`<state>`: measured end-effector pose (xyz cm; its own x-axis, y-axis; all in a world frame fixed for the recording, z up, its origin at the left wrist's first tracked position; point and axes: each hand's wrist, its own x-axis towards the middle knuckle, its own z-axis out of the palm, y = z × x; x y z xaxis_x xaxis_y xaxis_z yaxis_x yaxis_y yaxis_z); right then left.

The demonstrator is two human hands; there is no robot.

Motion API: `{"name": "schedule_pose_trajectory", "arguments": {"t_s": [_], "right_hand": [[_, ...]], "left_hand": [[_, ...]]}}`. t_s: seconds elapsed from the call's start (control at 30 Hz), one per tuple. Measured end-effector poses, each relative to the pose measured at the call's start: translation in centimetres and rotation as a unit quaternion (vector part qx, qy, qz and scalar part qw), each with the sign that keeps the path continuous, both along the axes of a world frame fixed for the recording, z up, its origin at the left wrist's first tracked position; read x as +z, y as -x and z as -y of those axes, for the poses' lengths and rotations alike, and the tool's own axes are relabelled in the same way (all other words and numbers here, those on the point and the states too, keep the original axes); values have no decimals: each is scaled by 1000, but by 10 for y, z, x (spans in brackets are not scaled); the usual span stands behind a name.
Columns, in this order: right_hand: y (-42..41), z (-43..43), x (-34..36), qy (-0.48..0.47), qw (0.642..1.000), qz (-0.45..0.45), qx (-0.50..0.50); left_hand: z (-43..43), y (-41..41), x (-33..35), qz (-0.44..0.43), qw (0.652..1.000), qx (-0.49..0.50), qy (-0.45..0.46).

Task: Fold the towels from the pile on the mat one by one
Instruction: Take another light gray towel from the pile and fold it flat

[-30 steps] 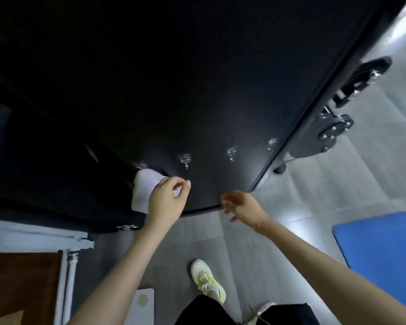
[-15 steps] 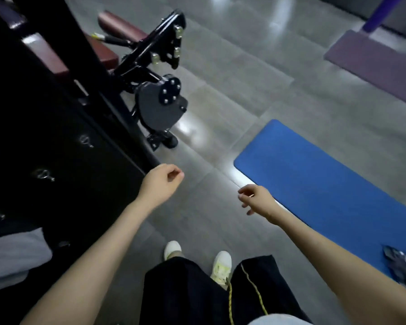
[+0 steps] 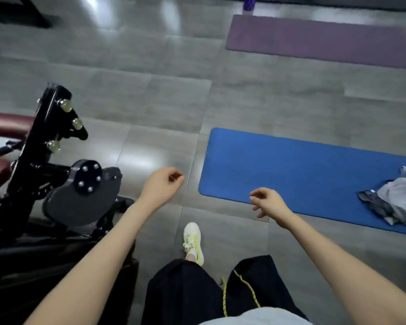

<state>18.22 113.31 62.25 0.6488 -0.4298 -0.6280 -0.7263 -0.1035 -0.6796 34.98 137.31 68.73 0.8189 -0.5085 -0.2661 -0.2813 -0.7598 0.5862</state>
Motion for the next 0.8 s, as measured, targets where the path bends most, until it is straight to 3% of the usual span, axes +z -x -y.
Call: {"name": "schedule_pose_trajectory", "arguments": {"t_s": [0.33,0.8], "right_hand": [[-79,91,9,-6,972,0,-235],[-225,264,-17,-52,938,-14,-342]], "left_hand": [[162,-183,18,-47,992,-118,19],[380,-364,-4,-7,970,-244,-17]]}}
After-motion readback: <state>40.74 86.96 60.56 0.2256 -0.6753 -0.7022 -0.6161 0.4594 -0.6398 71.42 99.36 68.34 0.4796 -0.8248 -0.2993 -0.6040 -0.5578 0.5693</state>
